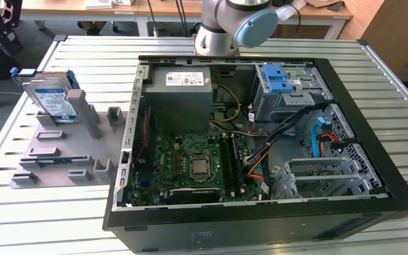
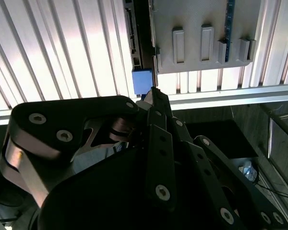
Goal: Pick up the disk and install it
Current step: 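Pick up the disk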
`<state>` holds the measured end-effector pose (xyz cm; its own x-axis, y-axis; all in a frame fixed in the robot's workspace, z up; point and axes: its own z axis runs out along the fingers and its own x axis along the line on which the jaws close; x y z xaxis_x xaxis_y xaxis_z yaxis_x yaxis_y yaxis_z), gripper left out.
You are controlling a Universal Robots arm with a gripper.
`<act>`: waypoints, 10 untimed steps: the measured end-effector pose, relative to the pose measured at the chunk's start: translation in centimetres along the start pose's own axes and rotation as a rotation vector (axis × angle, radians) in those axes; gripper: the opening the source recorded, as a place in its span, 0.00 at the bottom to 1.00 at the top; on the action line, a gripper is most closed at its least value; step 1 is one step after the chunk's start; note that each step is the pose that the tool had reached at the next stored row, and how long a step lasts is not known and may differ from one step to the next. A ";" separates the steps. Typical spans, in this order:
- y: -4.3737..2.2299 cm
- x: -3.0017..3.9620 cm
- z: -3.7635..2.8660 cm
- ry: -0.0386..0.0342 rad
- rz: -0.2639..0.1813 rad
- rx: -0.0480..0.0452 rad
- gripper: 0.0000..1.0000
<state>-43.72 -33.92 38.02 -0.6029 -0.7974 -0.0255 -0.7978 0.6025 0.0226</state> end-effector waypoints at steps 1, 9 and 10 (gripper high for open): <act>0.00 0.00 0.00 0.0000 -0.001 -0.0001 0.11; 0.00 0.00 0.00 0.0002 -0.006 -0.0002 0.11; 0.00 0.00 0.00 0.0002 -0.007 -0.0002 0.11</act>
<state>-43.72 -33.92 38.02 -0.5974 -0.8015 -0.0254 -0.8019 0.5970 0.0227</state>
